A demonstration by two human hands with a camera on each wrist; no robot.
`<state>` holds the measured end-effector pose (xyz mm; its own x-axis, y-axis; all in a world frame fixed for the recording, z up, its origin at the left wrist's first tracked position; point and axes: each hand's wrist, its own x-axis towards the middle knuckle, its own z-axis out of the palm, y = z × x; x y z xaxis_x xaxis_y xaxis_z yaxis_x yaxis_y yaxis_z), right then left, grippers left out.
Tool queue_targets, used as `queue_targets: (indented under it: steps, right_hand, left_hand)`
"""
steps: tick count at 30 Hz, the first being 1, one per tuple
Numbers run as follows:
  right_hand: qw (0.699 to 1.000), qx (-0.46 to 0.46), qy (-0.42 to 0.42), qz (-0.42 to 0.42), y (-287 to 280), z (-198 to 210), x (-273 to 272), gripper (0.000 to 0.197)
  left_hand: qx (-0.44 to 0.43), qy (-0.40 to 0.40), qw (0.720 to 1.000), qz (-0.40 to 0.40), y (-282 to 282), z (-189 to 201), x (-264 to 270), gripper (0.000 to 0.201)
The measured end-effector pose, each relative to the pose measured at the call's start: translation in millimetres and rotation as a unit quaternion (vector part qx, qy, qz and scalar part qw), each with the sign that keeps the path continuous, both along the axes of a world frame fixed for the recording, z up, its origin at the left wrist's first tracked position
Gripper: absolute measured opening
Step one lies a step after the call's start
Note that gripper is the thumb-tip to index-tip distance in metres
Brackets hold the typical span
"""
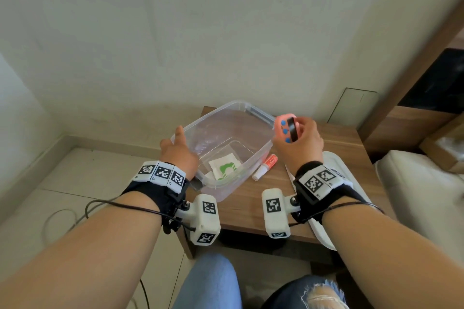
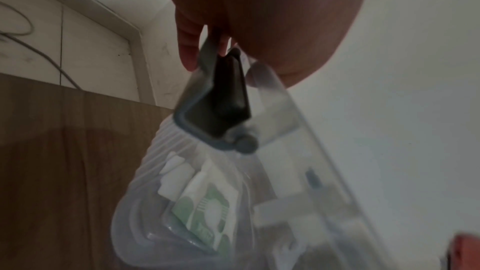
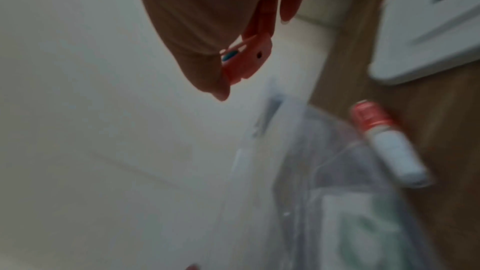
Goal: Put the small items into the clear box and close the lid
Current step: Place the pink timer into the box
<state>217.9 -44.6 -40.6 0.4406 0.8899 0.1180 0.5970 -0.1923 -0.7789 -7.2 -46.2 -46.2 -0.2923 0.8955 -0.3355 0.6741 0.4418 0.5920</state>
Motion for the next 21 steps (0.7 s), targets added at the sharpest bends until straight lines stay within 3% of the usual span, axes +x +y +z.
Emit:
queue_targets:
  steps: [5, 7, 11, 13, 16, 19, 21]
  right_hand:
    - [0.984, -0.052, -0.099, 0.142, 8.6, 17.8, -39.9, 0.061]
    - [0.97, -0.099, -0.157, 0.159, 12.3, 10.1, -50.6, 0.061]
    - [0.955, -0.14, -0.197, 0.174, 11.0, -1.9, -54.3, 0.064]
    - [0.967, -0.109, -0.181, 0.14, 10.4, -2.2, -49.4, 0.055]
    - [0.998, -0.051, -0.045, 0.012, 15.2, -7.2, -29.8, 0.038]
    - [0.99, -0.076, 0.067, -0.093, 22.1, -22.6, -0.2, 0.038]
    - [0.985, -0.123, 0.053, -0.113, 23.4, -36.1, 12.6, 0.043]
  left_hand:
    - [0.001, -0.005, 1.0, -0.01, -0.4, 0.0, -1.5, 0.076]
    - [0.0, -0.003, 1.0, -0.011, -1.4, 0.1, -2.2, 0.076]
    - [-0.003, 0.001, 1.0, -0.011, -1.0, 0.3, -1.9, 0.076]
    - [-0.003, 0.001, 1.0, -0.011, 0.3, 0.0, -1.3, 0.075]
    - [-0.006, 0.002, 1.0, -0.013, 2.7, -1.5, -1.2, 0.074]
    - [-0.008, -0.008, 1.0, -0.012, 5.2, -3.9, -1.9, 0.076]
    - [-0.002, -0.018, 1.0, -0.012, 6.4, -6.1, -2.7, 0.078]
